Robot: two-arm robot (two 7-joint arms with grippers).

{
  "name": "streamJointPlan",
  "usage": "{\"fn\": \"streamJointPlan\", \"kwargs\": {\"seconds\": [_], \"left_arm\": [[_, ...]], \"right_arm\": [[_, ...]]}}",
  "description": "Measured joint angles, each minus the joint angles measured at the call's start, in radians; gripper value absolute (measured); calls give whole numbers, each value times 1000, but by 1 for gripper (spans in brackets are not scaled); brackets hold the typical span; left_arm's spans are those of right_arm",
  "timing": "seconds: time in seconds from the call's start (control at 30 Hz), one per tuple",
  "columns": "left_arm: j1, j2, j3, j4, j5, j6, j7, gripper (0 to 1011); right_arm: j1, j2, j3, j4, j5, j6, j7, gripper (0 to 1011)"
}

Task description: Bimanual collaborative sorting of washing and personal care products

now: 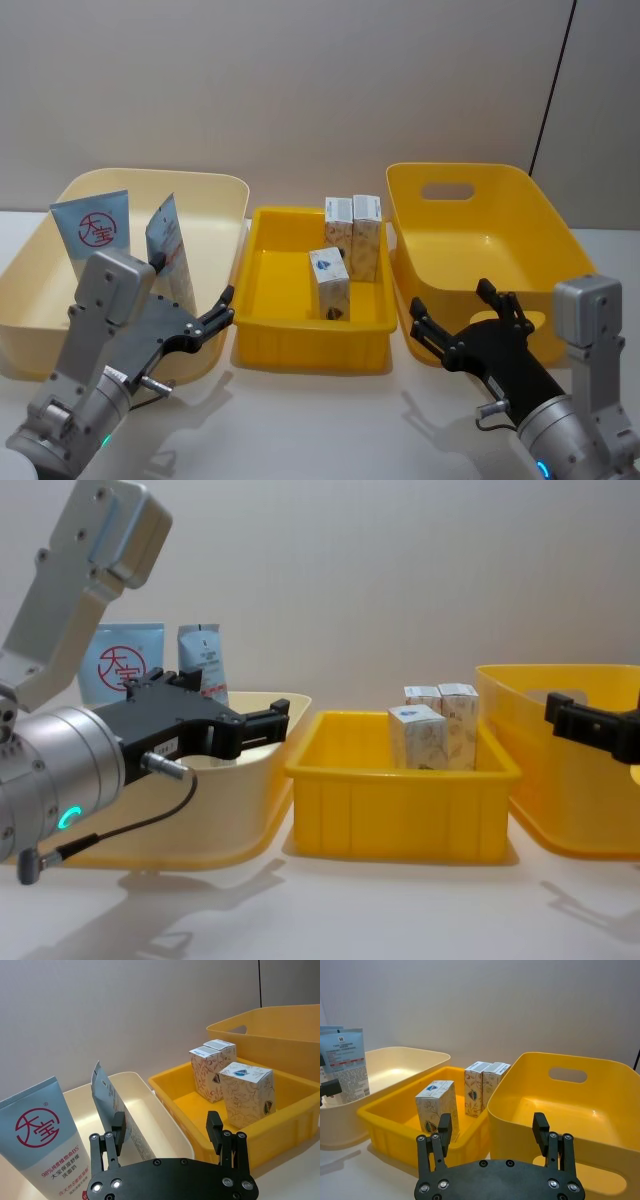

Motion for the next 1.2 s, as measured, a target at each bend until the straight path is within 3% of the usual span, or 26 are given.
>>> {"fn": "streamJointPlan", "kwargs": {"seconds": [1.2], "left_arm": [[0,0,0,0,0,0,0,1003]], "right_arm": [[0,0,0,0,0,0,0,1006]]}}
